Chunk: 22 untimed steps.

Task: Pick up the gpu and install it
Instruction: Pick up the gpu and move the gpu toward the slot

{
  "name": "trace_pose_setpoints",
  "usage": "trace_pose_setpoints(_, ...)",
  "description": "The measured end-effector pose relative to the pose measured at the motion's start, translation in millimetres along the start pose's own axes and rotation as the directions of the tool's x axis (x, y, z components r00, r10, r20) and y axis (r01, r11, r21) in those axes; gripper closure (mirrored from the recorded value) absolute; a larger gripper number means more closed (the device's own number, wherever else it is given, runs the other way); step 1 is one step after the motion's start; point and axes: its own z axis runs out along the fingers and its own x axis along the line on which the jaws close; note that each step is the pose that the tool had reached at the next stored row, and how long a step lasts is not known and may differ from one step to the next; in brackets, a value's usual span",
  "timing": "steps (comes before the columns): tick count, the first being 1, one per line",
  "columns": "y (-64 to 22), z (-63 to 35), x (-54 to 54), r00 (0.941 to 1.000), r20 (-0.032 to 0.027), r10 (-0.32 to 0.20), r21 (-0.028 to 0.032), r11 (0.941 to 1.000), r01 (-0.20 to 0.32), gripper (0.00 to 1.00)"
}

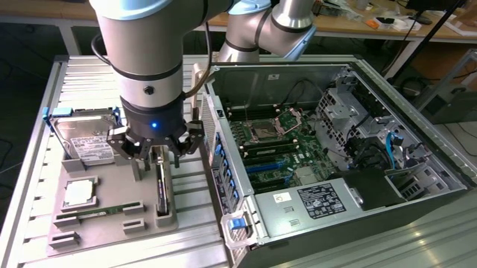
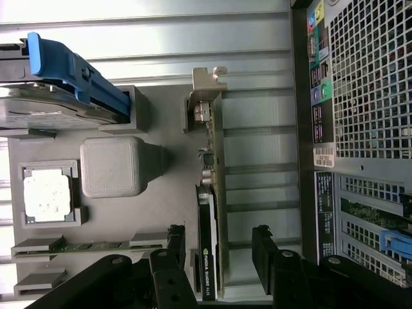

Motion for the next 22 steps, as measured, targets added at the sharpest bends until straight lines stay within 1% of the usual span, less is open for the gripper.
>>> trace_pose_setpoints(7,-0.6,5.9,4.7,1.0000,0.0002,0.000,-0.0001,1.0000,0.000,0.46)
trace_pose_setpoints(22,-2.3,21.9,6.8,1.0000,0.0002,0.000,0.0001,1.0000,0.000,0.46)
